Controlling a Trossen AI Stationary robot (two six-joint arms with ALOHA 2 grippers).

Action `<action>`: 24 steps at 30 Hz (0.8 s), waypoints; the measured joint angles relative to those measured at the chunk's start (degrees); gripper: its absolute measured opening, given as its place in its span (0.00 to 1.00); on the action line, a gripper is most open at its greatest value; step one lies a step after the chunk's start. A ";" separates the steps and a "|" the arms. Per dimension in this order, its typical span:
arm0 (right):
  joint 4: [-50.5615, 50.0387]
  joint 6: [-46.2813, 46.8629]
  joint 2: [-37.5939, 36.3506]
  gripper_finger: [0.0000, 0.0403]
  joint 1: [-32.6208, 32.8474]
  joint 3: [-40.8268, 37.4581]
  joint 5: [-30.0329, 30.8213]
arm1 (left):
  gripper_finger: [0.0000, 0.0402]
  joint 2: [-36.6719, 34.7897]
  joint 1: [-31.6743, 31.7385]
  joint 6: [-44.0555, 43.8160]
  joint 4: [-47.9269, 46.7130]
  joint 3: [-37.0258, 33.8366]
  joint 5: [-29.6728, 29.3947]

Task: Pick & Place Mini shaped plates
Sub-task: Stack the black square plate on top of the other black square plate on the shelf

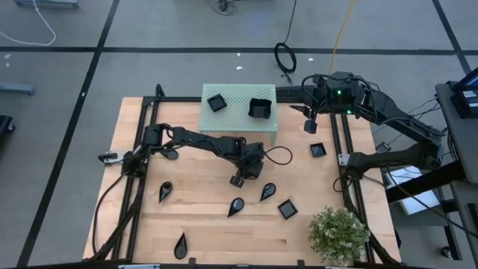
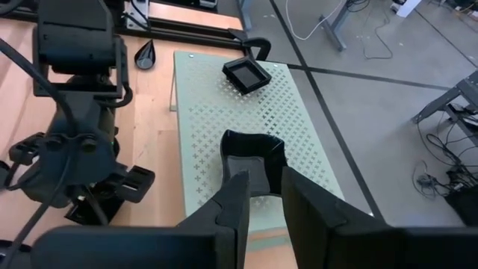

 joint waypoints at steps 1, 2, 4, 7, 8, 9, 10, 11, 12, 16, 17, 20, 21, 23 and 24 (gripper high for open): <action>-0.03 0.00 0.00 0.16 0.00 0.00 0.02 | 0.32 0.02 -0.02 -0.38 -0.35 -0.02 -0.05; -0.12 -0.01 0.00 0.16 0.00 0.00 0.06 | 0.29 0.02 -0.02 -0.58 -0.52 0.00 -0.06; -0.22 0.00 -0.02 0.16 0.00 0.00 0.09 | 0.22 -0.54 -0.12 -1.24 -0.94 -0.12 -0.15; -0.37 0.00 -0.01 0.16 0.00 0.00 0.13 | 0.08 -1.41 -0.36 -1.01 -1.31 -0.25 -0.68; -0.37 0.00 -0.02 0.16 0.00 0.00 0.15 | 0.04 -1.78 -0.38 -1.10 -1.41 -0.31 -0.90; -0.45 0.00 0.00 0.16 0.00 0.00 0.13 | 0.03 -2.41 -0.32 -1.49 -1.48 -0.31 -0.94; -0.39 0.00 0.00 0.16 0.00 0.00 0.15 | 0.03 -3.26 -0.32 -1.91 -1.67 -0.33 -0.95; -0.38 0.00 -0.02 0.16 0.00 0.00 0.15 | 0.03 -4.25 -0.31 -2.05 -1.70 -0.33 -0.94; -0.41 0.00 -0.01 0.16 0.00 0.00 0.15 | 0.04 -5.29 -0.28 -2.10 -1.85 -0.33 -1.05; -0.39 -0.02 0.00 0.16 0.00 0.00 0.15 | 0.01 -10.22 -0.32 -0.45 -2.32 -0.37 -3.65; -0.37 0.00 0.00 0.16 0.00 0.00 0.15 | 0.01 -11.77 -0.32 -0.37 -2.25 -0.37 -4.00; -0.39 0.00 0.00 0.16 0.00 0.00 0.15 | 0.03 -16.71 -0.16 -0.80 -2.51 -0.36 -6.67; -0.34 -0.01 -0.01 0.16 0.00 0.00 0.15 | 0.04 -18.47 -0.07 -0.82 -2.50 -0.35 -8.06; -0.38 0.00 -0.01 0.16 0.00 0.00 0.14 | 0.04 -21.69 0.11 -1.42 -2.45 -0.35 -11.68; -0.34 0.00 0.00 0.16 0.00 0.00 0.15 | 0.03 -23.44 0.19 -2.38 -2.48 -0.35 -14.09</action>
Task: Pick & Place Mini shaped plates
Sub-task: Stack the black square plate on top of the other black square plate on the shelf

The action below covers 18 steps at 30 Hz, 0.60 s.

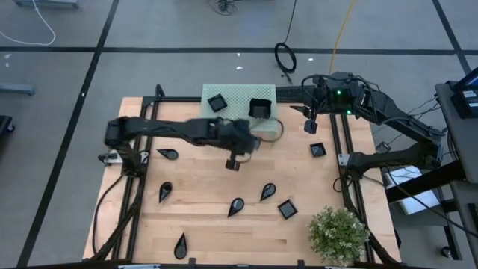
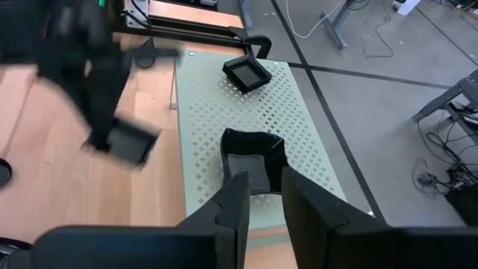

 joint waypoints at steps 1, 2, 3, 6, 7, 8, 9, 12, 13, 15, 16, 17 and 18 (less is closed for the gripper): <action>0.00 0.00 0.00 0.16 0.00 0.00 0.00 | 0.03 -1.57 0.09 -1.60 0.01 0.01 -2.68; -0.03 0.00 -0.02 0.16 0.00 0.00 0.00 | 0.02 -3.11 0.33 -3.69 0.05 0.11 -5.50; -0.01 0.00 -0.01 0.16 0.00 0.00 0.00 | 0.01 -4.50 0.63 -5.76 -0.19 0.11 -8.18; 0.02 0.00 0.00 0.16 0.00 0.00 0.00 | 0.02 -7.75 1.98 -11.01 -0.85 0.11 -15.54; 0.00 -0.02 -0.01 0.16 0.01 0.00 0.00 | 0.03 -8.48 2.51 -12.11 -1.24 0.11 -17.90; 0.05 -0.01 0.00 0.16 0.01 0.00 0.00 | 0.04 -9.15 3.04 -12.96 -1.29 0.11 -19.95; 0.11 -0.02 0.00 0.16 0.00 0.00 0.00 | 0.04 -9.81 3.73 -13.92 -1.54 0.11 -21.91; 0.64 -0.01 0.00 0.16 0.00 0.00 -0.03 | 0.04 -10.09 6.54 -16.88 -2.70 0.11 -24.04; 0.88 -0.02 0.00 0.16 0.01 0.00 -0.08 | 0.03 -9.97 7.77 -18.48 -3.46 0.11 -24.31; 1.56 0.00 0.00 0.16 0.00 0.00 -0.13 | 0.01 -9.80 10.45 -21.91 -5.84 0.09 -24.36; 1.77 -0.02 0.00 0.16 0.00 0.00 -0.13 | 0.01 -9.45 11.69 -23.34 -6.56 0.10 -24.23; 1.77 0.00 0.00 0.16 0.00 0.00 -0.13 | 0.02 -9.25 13.02 -24.27 -7.51 0.17 -23.64; 1.77 -0.02 0.00 0.16 0.00 0.00 -0.14 | 0.03 -9.06 14.22 -24.64 -8.87 0.16 -22.94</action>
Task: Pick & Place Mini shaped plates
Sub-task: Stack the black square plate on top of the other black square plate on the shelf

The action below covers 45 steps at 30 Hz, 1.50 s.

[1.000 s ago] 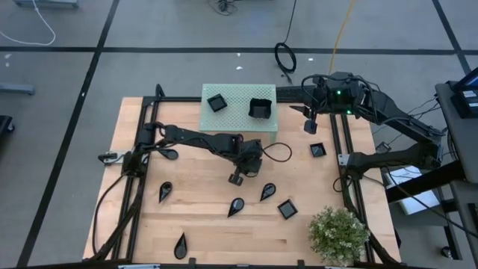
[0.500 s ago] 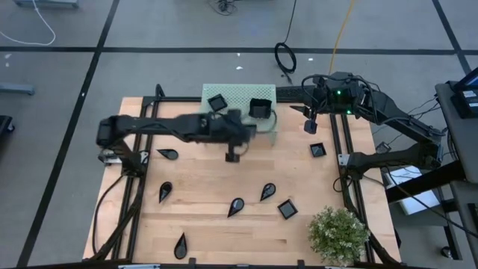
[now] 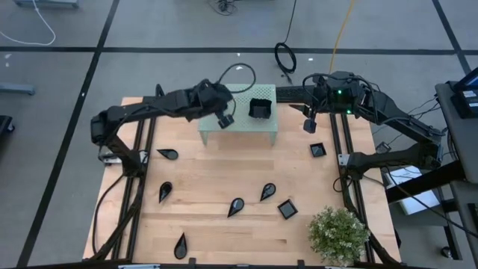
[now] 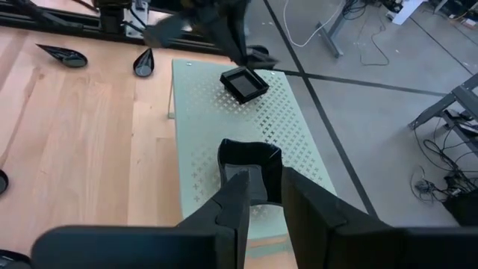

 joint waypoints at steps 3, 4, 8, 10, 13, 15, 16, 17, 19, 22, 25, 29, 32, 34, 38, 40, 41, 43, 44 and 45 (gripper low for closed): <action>0.00 0.00 0.00 0.16 0.00 0.00 -0.01 | 0.03 0.53 2.72 -0.85 -1.13 -0.12 3.21; 0.00 0.00 0.00 0.16 0.00 0.00 -0.01 | 0.02 0.63 3.39 -1.20 -1.05 -0.04 4.79; 0.00 0.01 0.00 0.16 0.00 0.00 -0.01 | 0.02 1.41 5.53 -0.83 -2.09 -0.03 9.04; 0.00 0.00 0.00 0.16 0.01 0.00 -0.02 | 0.03 1.93 5.99 -0.59 -2.39 -0.03 9.31; -0.02 0.00 0.00 0.16 0.01 0.00 -0.03 | 0.04 2.38 6.55 -0.54 -3.58 -0.05 10.45; -0.02 0.00 0.00 0.16 0.00 0.00 -0.03 | 0.02 2.69 6.78 -0.79 -4.61 0.01 10.77; -0.02 0.01 0.00 0.16 0.00 0.00 -0.03 | 0.01 2.81 7.03 -0.80 -5.93 -0.04 10.86; -0.02 0.02 0.00 0.16 0.00 0.00 -0.03 | 0.01 2.86 7.24 -0.80 -6.65 -0.12 10.97; -0.02 0.02 0.00 0.16 0.00 0.00 -0.03 | 0.02 3.00 7.46 -0.82 -6.52 -0.09 10.96; -0.02 0.02 0.00 0.16 0.00 0.00 -0.03 | 0.04 3.35 7.82 -0.86 -6.64 -0.07 11.00; -0.02 0.02 0.00 0.16 0.00 0.00 -0.03 | 0.04 3.39 7.93 -0.92 -6.45 -0.07 11.20; -0.02 0.02 0.00 0.16 0.00 0.00 -0.03 | 0.01 3.71 7.93 -0.98 -6.64 -0.07 11.50; -0.02 0.02 0.00 0.16 0.00 0.00 -0.03 | 0.03 3.62 7.88 -0.98 -6.61 -0.07 12.45; -0.04 0.00 0.00 0.16 0.00 0.00 -0.03 | 0.05 3.62 7.65 -0.96 -6.63 -0.07 13.01; -0.04 0.01 0.00 0.16 0.01 0.00 -0.03 | 0.06 3.62 7.09 -0.95 -6.66 -0.07 13.12; -0.04 0.02 0.00 0.16 0.00 0.00 -0.03 | 0.05 3.62 6.84 -0.68 -6.66 -0.07 13.15; -0.04 0.02 0.00 0.16 0.00 0.00 -0.03 | 0.04 3.62 6.77 -0.57 -6.66 -0.07 13.15; -0.04 0.02 0.00 0.16 0.00 0.00 -0.03 | 0.03 3.62 6.76 -0.59 -6.65 -0.07 13.14; -0.04 0.02 0.00 0.16 0.00 0.00 -0.03 | 0.02 3.62 6.77 -0.78 -6.66 -0.07 13.12; -0.04 0.02 0.00 0.16 0.00 0.00 -0.03 | 0.02 3.62 6.77 -0.85 -6.66 -0.07 13.12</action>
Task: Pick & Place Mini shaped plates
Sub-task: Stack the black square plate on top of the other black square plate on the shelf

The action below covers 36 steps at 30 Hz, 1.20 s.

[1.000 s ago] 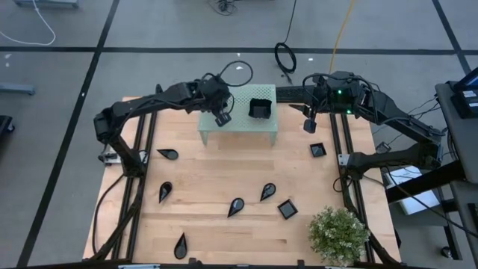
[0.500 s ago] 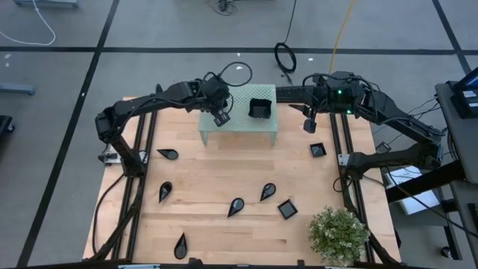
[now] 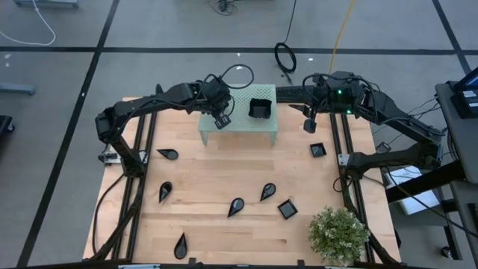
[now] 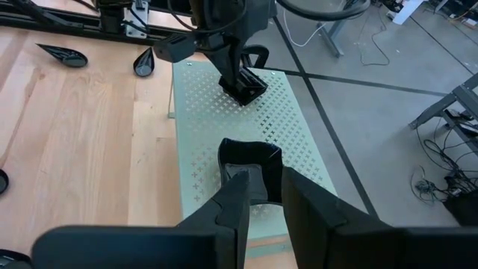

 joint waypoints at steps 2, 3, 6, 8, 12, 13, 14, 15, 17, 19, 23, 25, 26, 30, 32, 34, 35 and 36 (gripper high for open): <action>-0.01 0.00 0.00 0.16 0.00 0.00 0.00 | 0.04 0.00 0.00 0.01 0.02 0.00 -0.06; -0.01 0.03 0.00 0.16 0.00 0.00 0.00 | 0.06 0.00 0.00 0.01 0.00 0.00 -0.36; -0.02 0.28 0.00 0.16 0.00 0.00 -0.02 | 0.13 0.00 0.00 0.01 -0.02 0.00 -2.72; -0.02 0.33 0.00 0.16 0.00 0.00 -0.02 | 0.18 0.00 0.02 0.12 -0.01 0.00 -4.03; -0.02 0.39 0.00 0.16 0.00 0.00 -0.02 | 0.24 0.00 0.02 1.02 0.00 0.00 -6.05; -0.02 0.39 0.00 0.16 0.00 0.00 -0.02 | 0.25 0.00 0.02 0.99 0.00 0.00 -6.05; -0.02 0.39 0.00 0.16 0.02 0.00 -0.02 | 0.26 0.00 0.02 0.93 0.00 0.00 -6.07; -0.02 0.39 0.00 0.16 0.00 0.00 -0.01 | 0.27 0.00 0.02 0.90 0.00 0.00 -6.05; -0.02 0.41 0.00 0.16 0.00 0.00 -0.01 | 0.28 0.00 0.02 0.87 0.07 0.00 -6.05; -0.02 0.42 0.00 0.16 0.00 0.00 -0.01 | 0.29 0.00 0.02 0.73 0.29 0.00 -6.05; -0.02 0.42 0.00 0.16 0.00 0.00 0.00 | 0.29 -0.02 0.02 -0.68 1.19 0.00 -6.06; -0.02 0.42 0.00 0.16 0.00 0.00 -0.02 | 0.29 -0.02 0.02 -1.62 1.56 0.00 -6.08; -0.02 0.42 0.00 0.16 0.00 0.00 -0.02 | 0.29 -0.02 0.02 -1.83 1.60 0.00 -6.08; -0.02 0.42 0.00 0.16 0.00 0.00 -0.02 | 0.29 -0.02 -0.19 -2.19 1.55 0.00 -5.23; -0.02 0.42 0.00 0.16 0.00 0.00 0.00 | 0.29 -0.44 -0.36 -2.95 1.50 0.00 -3.50; -0.02 0.42 0.01 0.16 0.00 0.00 -0.02 | 0.29 -1.03 -0.72 -3.32 1.64 0.02 -2.20; -0.02 0.42 0.00 0.16 0.00 0.00 -0.02 | 0.29 -1.36 -0.97 -3.34 2.00 0.07 -1.97; -0.02 0.42 0.00 0.16 0.00 0.00 -0.02 | 0.29 -2.00 -1.14 -3.34 1.90 0.09 -1.92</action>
